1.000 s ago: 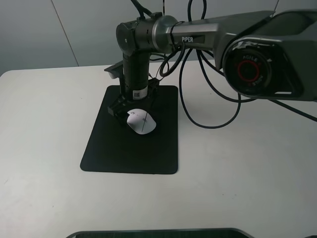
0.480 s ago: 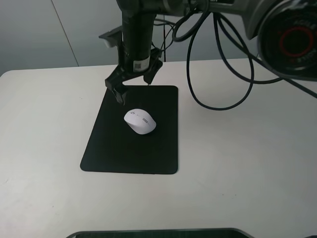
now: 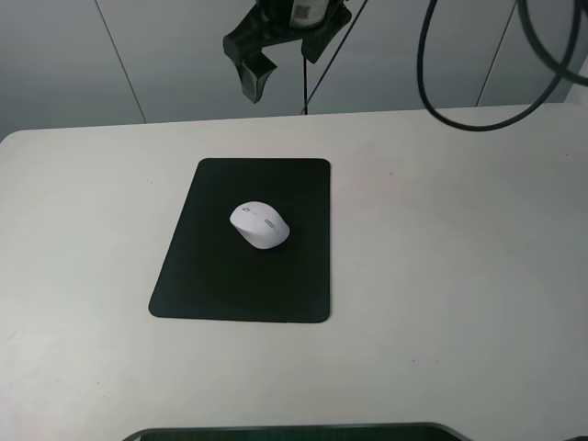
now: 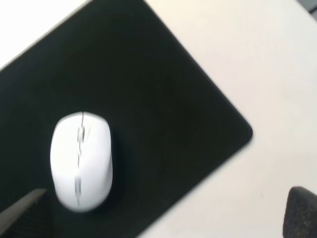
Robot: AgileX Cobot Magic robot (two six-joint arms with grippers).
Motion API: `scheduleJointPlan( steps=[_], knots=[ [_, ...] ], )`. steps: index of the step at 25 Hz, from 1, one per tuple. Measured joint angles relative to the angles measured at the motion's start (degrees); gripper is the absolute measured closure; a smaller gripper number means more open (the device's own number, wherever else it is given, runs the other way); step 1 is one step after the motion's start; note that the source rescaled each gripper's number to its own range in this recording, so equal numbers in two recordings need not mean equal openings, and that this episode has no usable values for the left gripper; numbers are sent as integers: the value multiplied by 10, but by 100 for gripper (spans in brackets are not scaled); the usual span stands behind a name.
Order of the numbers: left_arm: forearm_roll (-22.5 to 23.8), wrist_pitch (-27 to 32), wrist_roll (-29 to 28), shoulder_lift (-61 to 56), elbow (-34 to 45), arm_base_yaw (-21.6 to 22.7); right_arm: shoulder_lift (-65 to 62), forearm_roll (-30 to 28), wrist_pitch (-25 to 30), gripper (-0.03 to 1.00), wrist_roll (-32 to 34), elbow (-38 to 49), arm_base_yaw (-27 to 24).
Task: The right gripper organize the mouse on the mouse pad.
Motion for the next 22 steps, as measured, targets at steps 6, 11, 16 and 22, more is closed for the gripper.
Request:
scheduleJointPlan(
  steps=[6, 11, 16, 22],
  knots=[
    [0, 0, 0, 0, 0, 0, -133, -4, -39, -3, 17, 184, -48],
    [0, 0, 0, 0, 0, 0, -258, -5, -71, -3, 26, 319, -115],
    [0, 0, 0, 0, 0, 0, -386, -9, -90, -3, 26, 433, -202],
    [0, 0, 0, 0, 0, 0, -536, -10, -120, -3, 32, 544, -292]
  ],
)
